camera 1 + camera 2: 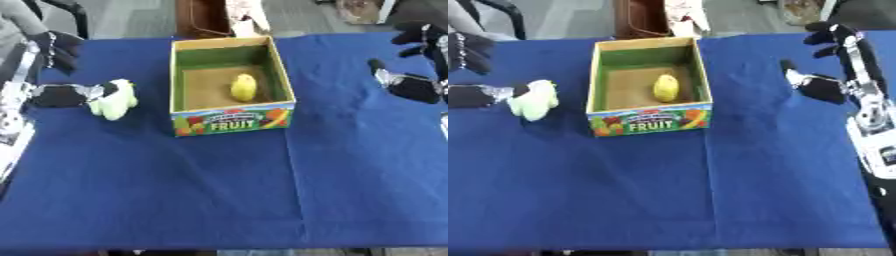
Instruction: Pick up objects on the table and place them in the box.
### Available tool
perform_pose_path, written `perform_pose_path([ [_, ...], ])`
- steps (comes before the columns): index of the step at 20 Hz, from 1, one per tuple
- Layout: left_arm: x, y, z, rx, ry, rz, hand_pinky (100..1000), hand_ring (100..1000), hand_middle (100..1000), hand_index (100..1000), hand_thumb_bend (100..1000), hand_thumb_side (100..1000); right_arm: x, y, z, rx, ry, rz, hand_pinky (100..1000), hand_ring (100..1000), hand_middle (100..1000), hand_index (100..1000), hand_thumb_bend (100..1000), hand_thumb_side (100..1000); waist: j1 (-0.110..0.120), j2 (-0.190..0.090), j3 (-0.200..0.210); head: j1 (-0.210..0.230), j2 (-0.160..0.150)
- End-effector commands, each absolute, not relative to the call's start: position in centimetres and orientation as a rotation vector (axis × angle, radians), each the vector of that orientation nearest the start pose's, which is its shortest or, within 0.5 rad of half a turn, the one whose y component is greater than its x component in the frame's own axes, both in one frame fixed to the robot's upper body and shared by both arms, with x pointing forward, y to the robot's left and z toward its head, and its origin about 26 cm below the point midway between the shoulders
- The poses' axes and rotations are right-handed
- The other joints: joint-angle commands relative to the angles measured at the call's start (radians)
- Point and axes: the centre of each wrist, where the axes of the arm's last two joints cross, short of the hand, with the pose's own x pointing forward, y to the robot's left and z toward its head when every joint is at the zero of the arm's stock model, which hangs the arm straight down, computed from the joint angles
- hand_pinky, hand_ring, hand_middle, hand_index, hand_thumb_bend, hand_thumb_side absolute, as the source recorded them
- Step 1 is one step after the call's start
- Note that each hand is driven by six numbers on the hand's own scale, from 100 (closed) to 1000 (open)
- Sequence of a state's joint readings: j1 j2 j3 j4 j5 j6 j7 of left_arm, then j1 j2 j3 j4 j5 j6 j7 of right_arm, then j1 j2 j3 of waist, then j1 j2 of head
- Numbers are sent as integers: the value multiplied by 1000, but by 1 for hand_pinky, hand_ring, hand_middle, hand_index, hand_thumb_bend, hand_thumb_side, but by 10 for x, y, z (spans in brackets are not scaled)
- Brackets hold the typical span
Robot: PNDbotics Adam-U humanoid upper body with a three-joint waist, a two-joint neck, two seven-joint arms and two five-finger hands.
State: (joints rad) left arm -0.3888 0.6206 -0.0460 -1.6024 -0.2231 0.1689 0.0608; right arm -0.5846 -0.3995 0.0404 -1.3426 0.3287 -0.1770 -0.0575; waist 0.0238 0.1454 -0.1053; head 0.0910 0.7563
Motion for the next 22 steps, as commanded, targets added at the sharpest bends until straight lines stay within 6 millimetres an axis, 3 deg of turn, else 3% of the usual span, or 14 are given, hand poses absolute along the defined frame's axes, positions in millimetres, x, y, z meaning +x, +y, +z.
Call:
perform_pose_path([
  [1,361,355,189,885,-1693,-687,595,550,568,738,812,109,406,-301,165,-612,-2071,614,645,747,613,804,362,100,0,-19,-5,7,7],
  [10,395,371,189,1020,-1511,-828,646,639,646,780,812,123,400,-304,155,-597,-2045,579,642,745,609,802,329,101,0,-21,-34,19,11],
  [22,423,369,168,935,-1353,-1012,660,653,658,784,809,124,398,-301,152,-585,-2045,557,640,742,606,799,306,100,2,-20,-57,31,14],
])
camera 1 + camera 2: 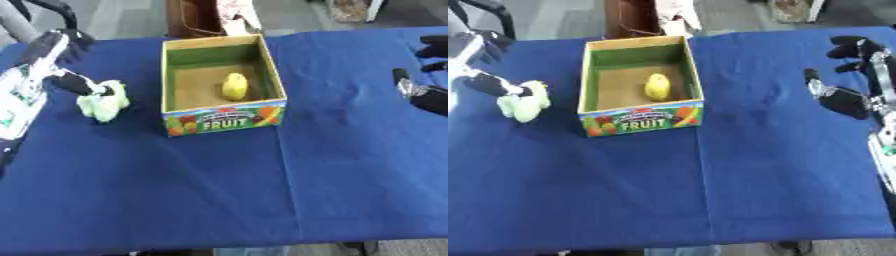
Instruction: Pick up objects on the table and place them in the box.
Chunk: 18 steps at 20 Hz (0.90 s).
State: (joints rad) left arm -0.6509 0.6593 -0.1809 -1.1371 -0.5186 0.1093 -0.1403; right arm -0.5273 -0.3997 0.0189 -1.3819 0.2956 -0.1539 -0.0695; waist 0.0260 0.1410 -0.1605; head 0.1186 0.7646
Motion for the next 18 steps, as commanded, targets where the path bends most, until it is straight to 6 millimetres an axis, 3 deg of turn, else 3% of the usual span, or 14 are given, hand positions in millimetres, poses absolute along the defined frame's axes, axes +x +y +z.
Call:
perform_pose_path([
  [1,424,370,165,921,-1337,-1026,664,658,662,784,810,127,398,-301,152,-584,-2044,557,640,742,606,798,305,100,1,-16,-3,4,5],
  [18,427,375,134,924,-1129,-1094,671,634,630,775,836,212,397,-302,148,-580,-2035,529,637,738,601,793,273,100,0,-16,-7,0,5],
])
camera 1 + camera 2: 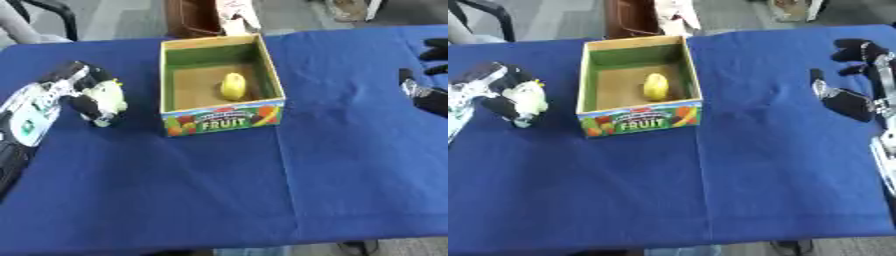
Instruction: Pick up objects on the table and place them in the box.
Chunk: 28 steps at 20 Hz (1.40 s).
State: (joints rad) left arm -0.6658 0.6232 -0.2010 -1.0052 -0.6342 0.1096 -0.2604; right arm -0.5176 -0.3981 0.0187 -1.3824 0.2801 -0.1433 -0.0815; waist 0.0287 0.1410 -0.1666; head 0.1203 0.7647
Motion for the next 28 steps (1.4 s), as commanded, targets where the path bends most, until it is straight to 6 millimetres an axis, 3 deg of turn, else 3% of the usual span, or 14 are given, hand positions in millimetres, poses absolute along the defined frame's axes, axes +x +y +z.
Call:
perform_pose_path([
  [1,427,375,133,930,-1123,-1094,668,626,622,773,838,218,397,-302,148,-581,-2035,528,636,738,601,793,273,100,-2,-15,-1,-3,5],
  [6,426,377,130,951,-1109,-1082,654,590,584,743,747,258,397,-302,147,-581,-2033,526,636,738,601,793,272,100,-2,-15,0,-5,5],
  [10,425,380,129,969,-1104,-1055,617,531,520,692,621,286,397,-303,147,-582,-2031,524,636,738,600,793,269,100,-2,-15,0,-7,5],
  [13,424,382,131,992,-1111,-1020,552,422,399,598,454,284,396,-303,146,-583,-2029,522,636,738,600,793,268,100,-2,-16,0,-9,5],
  [15,423,382,134,1007,-1128,-994,528,367,337,552,398,284,396,-304,146,-585,-2028,522,636,738,596,793,268,100,-2,-16,0,-9,5],
  [18,422,380,144,1024,-1159,-981,512,327,290,517,412,294,396,-304,145,-587,-2025,520,636,738,592,793,266,100,-1,-16,1,-11,5],
  [28,410,371,197,1076,-1343,-921,499,306,270,504,428,304,397,-304,144,-590,-2019,515,633,738,588,789,264,100,5,-25,1,-19,5],
])
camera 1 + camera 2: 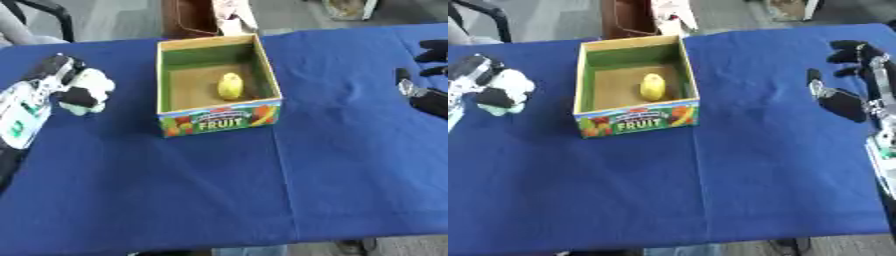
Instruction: Pick up objects on the table and place them in the box.
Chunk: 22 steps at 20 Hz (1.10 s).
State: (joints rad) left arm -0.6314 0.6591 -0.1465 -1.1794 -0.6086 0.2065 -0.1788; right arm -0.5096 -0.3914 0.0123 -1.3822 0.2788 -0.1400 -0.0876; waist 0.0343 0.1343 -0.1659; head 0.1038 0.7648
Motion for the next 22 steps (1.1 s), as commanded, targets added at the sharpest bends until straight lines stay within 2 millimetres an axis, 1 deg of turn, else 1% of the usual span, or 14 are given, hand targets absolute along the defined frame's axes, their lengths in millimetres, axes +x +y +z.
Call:
perform_pose_path([
  [1,410,367,203,1084,-1370,-914,500,306,271,505,430,304,397,-304,144,-589,-2019,516,633,738,588,789,263,100,0,-19,0,-3,5],
  [5,411,346,221,1096,-1468,-928,510,329,290,521,460,313,397,-302,142,-581,-2016,523,632,738,587,789,264,100,1,-24,-2,0,5],
  [7,414,331,228,1097,-1520,-946,515,336,296,526,468,315,397,-300,141,-574,-2013,527,632,737,587,789,263,100,1,-25,-5,4,5],
  [12,424,296,234,1077,-1598,-1029,525,350,307,534,486,319,398,-295,139,-554,-2016,535,632,737,585,789,264,100,-2,-25,-17,15,5],
  [17,436,268,234,1066,-1634,-1096,531,358,315,539,493,317,399,-291,139,-540,-2022,542,631,737,584,789,263,100,-2,-21,-33,29,2],
  [22,448,250,220,1033,-1640,-1116,534,364,321,544,491,310,400,-287,140,-523,-2030,548,631,736,583,789,262,100,-4,-10,-54,43,-5],
])
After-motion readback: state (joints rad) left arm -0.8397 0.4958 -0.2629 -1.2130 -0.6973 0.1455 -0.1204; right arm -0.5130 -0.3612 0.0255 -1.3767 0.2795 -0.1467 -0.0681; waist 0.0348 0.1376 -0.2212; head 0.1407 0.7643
